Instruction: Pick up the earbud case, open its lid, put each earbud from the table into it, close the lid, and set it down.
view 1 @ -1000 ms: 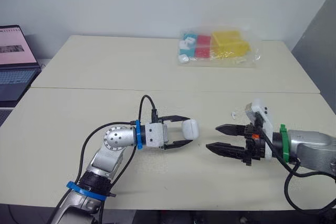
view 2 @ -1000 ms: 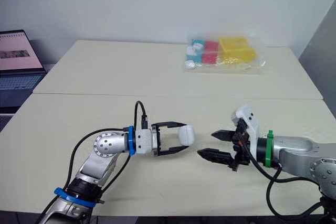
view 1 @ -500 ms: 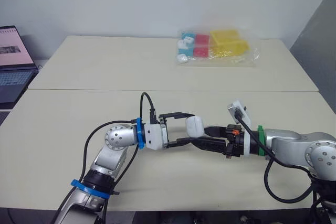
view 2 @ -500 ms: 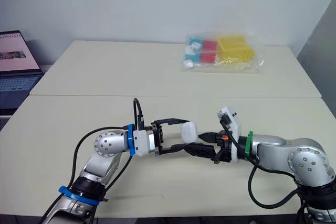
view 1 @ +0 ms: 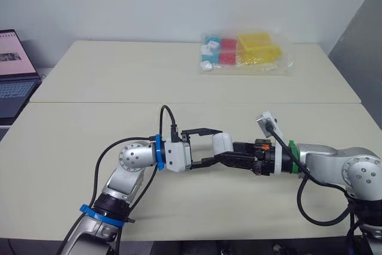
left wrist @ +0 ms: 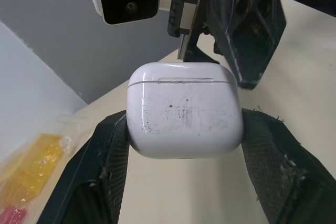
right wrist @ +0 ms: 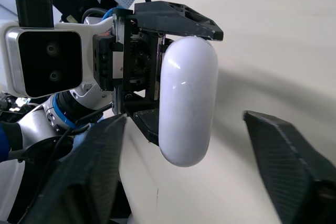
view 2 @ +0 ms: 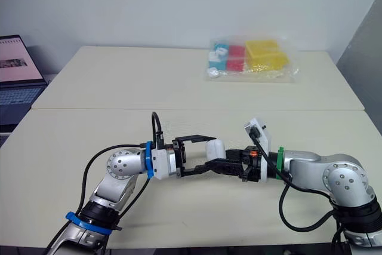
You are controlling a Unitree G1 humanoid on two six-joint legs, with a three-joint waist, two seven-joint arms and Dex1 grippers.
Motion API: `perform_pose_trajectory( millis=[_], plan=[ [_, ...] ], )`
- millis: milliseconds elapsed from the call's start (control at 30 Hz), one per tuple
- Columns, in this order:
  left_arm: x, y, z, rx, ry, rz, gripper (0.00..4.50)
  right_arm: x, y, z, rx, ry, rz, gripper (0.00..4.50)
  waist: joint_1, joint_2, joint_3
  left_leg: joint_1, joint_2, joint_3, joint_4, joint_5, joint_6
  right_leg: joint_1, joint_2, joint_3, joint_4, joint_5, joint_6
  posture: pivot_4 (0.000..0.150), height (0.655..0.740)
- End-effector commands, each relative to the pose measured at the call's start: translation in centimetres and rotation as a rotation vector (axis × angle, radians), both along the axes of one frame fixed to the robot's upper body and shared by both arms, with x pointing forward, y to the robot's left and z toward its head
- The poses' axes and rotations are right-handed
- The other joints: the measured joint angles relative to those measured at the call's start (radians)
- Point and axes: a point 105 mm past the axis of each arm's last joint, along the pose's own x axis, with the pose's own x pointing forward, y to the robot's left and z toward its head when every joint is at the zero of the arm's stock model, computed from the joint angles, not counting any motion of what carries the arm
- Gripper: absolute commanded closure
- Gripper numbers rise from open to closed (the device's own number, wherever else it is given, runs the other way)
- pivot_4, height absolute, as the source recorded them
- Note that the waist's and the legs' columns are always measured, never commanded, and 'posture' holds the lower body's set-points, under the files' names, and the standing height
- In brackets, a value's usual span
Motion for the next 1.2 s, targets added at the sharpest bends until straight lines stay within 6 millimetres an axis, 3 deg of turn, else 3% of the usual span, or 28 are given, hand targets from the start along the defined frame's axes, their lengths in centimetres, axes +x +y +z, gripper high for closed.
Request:
perform_pose_trajectory(
  millis=[33,200,500,567,700,800,900,1000,1200],
  plan=[
    [-0.6,-0.3,1.2,-0.029,-0.043,-0.018,1.75,-0.1,0.1,0.9,0.041,-0.017,0.012,2.01,0.0,0.0,0.0,0.0,0.0,0.0,0.0,0.0,0.0,0.0,0.0,0.0,0.0,0.0,0.0,0.15,0.74],
    [-0.8,-0.5,1.3,-0.038,-0.041,-0.023,1.75,-0.2,0.1,0.9,0.047,-0.01,0.023,3.72,0.0,0.0,0.0,0.0,0.0,0.0,0.0,0.0,0.0,-0.001,0.0,0.0,0.0,0.0,0.0,0.15,0.74],
    [-0.9,-0.5,1.5,-0.065,-0.04,-0.028,1.75,-0.4,0.3,1.0,0.056,-0.002,0.038,3.73,0.0,0.0,0.0,-0.002,0.0,0.001,0.0,0.0,0.0,-0.003,0.0,0.001,0.0,0.0,0.0,0.15,0.74],
    [-0.4,-0.4,1.6,-0.07,-0.004,0.0,1.02,-0.4,0.3,1.0,0.055,-0.003,0.041,3.73,0.0,0.0,0.0,-0.002,0.0,0.001,0.0,0.0,0.0,-0.004,0.0,0.001,0.001,0.0,0.0,0.15,0.74],
    [-0.1,-0.1,0.3,0.034,0.033,0.01,0.0,-0.4,0.2,0.9,0.036,-0.014,0.045,3.73,0.0,0.0,0.0,-0.003,0.0,0.002,0.0,0.0,0.0,-0.005,0.0,0.002,0.001,0.0,0.0,0.15,0.74],
    [0.8,1.3,-0.7,0.12,0.213,0.082,0.0,-0.5,-0.3,0.5,-0.093,-0.084,0.068,3.73,-0.002,0.0,0.0,-0.003,0.0,0.002,0.0,0.0,0.0,-0.005,0.001,0.002,0.001,0.0,0.0,0.15,0.74],
    [1.7,2.9,-0.5,0.159,0.421,0.157,0.0,0.1,-1.0,0.8,-0.269,-0.227,0.099,3.73,-0.007,0.0,0.0,-0.003,0.001,0.002,0.0,0.0,0.0,-0.006,0.001,0.002,0.002,0.0,0.0,0.15,0.74],
    [1.2,3.7,-0.4,0.26,0.6,0.155,0.0,0.7,-1.9,1.3,-0.502,-0.414,0.193,3.73,-0.01,0.001,0.001,-0.004,0.0,0.001,0.0,0.0,0.0,-0.007,0.001,0.001,0.002,0.0,0.0,0.15,0.74],
    [0.4,2.6,-0.2,0.333,0.659,0.152,0.0,2.0,-4.1,0.4,-0.814,-0.612,0.371,3.73,-0.009,0.001,0.001,-0.006,0.001,0.0,-0.002,0.0,0.0,-0.008,0.001,0.0,-0.003,0.0,0.0,0.15,0.74]
  ],
)
